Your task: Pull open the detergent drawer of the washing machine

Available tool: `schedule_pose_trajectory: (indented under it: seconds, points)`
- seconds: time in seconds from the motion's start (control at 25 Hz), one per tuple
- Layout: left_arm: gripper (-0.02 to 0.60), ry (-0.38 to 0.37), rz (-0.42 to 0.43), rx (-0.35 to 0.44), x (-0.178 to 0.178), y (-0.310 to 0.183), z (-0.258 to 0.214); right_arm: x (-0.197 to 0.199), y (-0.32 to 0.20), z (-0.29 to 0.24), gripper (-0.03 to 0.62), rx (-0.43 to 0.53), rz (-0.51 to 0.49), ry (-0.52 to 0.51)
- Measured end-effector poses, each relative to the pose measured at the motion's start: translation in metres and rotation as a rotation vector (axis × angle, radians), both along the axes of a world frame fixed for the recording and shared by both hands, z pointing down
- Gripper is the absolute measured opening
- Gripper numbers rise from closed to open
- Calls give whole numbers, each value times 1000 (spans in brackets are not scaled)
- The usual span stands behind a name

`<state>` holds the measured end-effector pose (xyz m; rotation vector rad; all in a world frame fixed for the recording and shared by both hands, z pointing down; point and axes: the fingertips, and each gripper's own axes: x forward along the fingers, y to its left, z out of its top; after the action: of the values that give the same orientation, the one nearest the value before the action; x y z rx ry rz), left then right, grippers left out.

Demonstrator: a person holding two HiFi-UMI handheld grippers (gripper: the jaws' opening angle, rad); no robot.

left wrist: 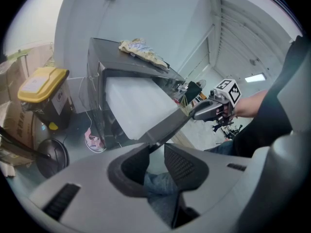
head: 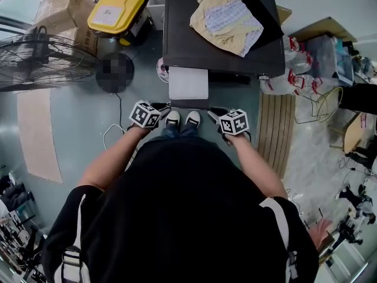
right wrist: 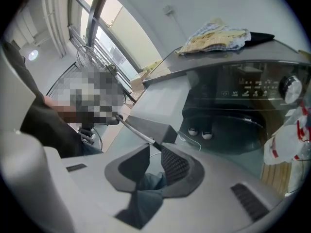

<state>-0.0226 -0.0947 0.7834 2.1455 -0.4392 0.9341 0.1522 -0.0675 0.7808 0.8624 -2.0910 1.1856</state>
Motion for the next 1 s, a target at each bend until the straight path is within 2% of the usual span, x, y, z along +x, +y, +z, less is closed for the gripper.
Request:
schedule_pose_trajectory:
  seconds: [0.56, 1.0]
  points:
    - [103, 22, -3, -42, -4, 18, 1, -2, 18, 1, 72, -27, -28, -18]
    - [103, 25, 49, -43, -4, 22, 6, -5, 23, 6, 75, -41, -30, -18]
